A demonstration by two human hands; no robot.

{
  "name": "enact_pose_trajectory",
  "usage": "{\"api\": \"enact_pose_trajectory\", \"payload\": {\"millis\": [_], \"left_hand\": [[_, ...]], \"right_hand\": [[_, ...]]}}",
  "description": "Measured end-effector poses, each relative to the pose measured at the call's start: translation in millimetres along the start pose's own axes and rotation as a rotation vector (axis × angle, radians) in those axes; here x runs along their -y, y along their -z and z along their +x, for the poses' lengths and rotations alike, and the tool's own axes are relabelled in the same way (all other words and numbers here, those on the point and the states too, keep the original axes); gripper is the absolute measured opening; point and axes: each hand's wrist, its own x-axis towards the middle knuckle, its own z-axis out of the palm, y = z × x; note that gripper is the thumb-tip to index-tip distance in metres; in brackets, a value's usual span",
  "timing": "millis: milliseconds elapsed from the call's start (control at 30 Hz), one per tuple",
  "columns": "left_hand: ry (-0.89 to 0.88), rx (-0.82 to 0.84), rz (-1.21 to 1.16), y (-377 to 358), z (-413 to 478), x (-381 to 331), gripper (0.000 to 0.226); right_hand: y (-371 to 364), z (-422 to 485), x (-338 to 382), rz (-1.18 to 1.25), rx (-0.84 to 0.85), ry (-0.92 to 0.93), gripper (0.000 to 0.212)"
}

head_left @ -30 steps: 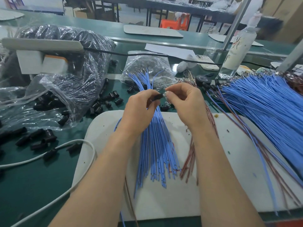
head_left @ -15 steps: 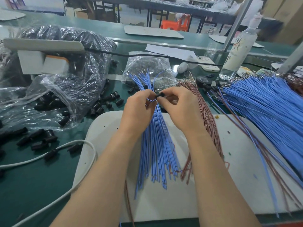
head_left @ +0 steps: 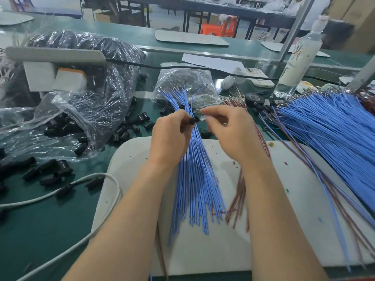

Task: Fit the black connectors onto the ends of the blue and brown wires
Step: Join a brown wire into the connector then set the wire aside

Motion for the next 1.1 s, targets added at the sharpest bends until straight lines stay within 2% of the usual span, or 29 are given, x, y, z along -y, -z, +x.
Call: {"api": "enact_pose_trajectory", "payload": {"millis": [233, 567, 967, 1100], "left_hand": [[-0.01, -0.009, -0.058, 1.0, -0.4, -3.0, 0.005], [-0.045, 0.005, -0.032, 1.2, -0.5, -2.7, 0.008], [-0.082, 0.02, 0.119, 2.5, -1.4, -9.3, 0.01], [-0.077, 0.124, 0.095, 2.8, -2.6, -11.2, 0.013]], "right_hand": [[9.2, -3.0, 3.0, 0.188, 0.007, -0.003, 0.01], [4.2, -4.9, 7.2, 0.07, -0.021, 0.024, 0.008], [-4.8, -1.5, 3.9, 0.02, -0.079, -0.048, 0.01], [0.3, 0.8, -4.6, 0.025, -0.066, -0.085, 0.011]]}}
